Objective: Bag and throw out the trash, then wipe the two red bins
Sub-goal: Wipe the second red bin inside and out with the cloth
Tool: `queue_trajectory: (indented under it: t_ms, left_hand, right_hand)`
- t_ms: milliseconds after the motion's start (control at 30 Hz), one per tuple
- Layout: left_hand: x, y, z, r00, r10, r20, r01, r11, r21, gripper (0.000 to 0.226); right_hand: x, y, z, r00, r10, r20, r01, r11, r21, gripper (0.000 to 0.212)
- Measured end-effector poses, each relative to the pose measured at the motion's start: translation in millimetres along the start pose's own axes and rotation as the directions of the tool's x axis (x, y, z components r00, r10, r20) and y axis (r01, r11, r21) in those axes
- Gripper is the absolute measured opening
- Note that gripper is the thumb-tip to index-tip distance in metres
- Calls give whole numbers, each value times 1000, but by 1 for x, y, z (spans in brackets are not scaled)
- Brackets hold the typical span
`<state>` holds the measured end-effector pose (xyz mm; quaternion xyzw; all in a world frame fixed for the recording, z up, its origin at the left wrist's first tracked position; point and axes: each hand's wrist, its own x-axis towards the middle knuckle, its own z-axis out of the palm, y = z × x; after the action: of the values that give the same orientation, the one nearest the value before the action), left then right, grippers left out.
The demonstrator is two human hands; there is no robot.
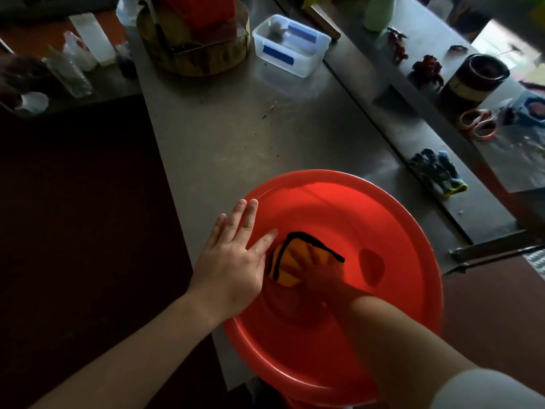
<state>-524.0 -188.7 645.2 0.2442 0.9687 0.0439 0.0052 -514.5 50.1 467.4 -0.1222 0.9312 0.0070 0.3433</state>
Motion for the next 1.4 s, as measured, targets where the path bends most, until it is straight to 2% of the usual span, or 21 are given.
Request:
queue_trajectory:
  t_ms: [233, 367, 500, 600, 733, 867, 933, 1033, 1133, 1200, 1267, 1367, 1400]
  left_hand:
    - [2, 1, -1, 1000, -22, -16, 21, 998, -53, 51]
    - [3, 4, 0, 999, -17, -33, 15, 998, -62, 53]
    - [1, 2, -2, 1000, -21, -21, 19, 998, -68, 52]
    - [0, 1, -3, 1000, -24, -19, 23, 997, -78, 51]
    - [-1, 2, -3, 1000, -22, -16, 20, 997, -79, 48]
    - [0, 5, -3, 999, -26, -26, 24, 997, -74, 47]
    - [1, 6, -3, 999, -28, -29, 25, 997, -75, 49]
    - [2, 8, -2, 999, -27, -43, 23, 996, -86, 49]
    - [1, 6, -1, 998, -19, -58, 13, 995, -94, 50]
    - [-1, 4, 0, 999, -5, -52, 0, 996, -84, 51]
    - [-2, 3, 2, 999, 3, -53, -7, 996, -87, 51]
    - [-1, 3, 3, 998, 1, -69, -9, 994, -111, 49]
    - [-1, 2, 3, 997, 1, -72, -9, 994, -110, 48]
  right_hand:
    - [-1, -6, 2, 996, 92, 21, -94, 988, 125, 71]
    - [-7, -45, 5, 998, 58, 26, -60, 992, 113, 76]
    - [-9, -77, 4, 999, 47, 25, -50, 991, 125, 72]
    - [-17, -56, 3, 997, 31, 76, -37, 996, 80, 75]
    - [-32, -8, 10, 996, 94, 7, -94, 993, 70, 64]
    - [-25, 2, 14, 993, 70, 96, -69, 997, -18, 68]
    - [-20, -7, 19, 991, 35, 131, -35, 999, -3, 68]
    - [-19, -19, 22, 982, -110, 154, 121, 991, -65, 67]
    - [-18, -20, 20, 950, -239, 201, 289, 915, -282, 67]
    - [-19, -9, 16, 925, -291, 246, 371, 835, -407, 56]
    - [-21, 11, 8, 909, -313, 275, 409, 793, -452, 55]
    - [-23, 37, -10, 910, -303, 285, 402, 814, -418, 53]
    - [-22, 39, -15, 889, -326, 322, 447, 771, -454, 54]
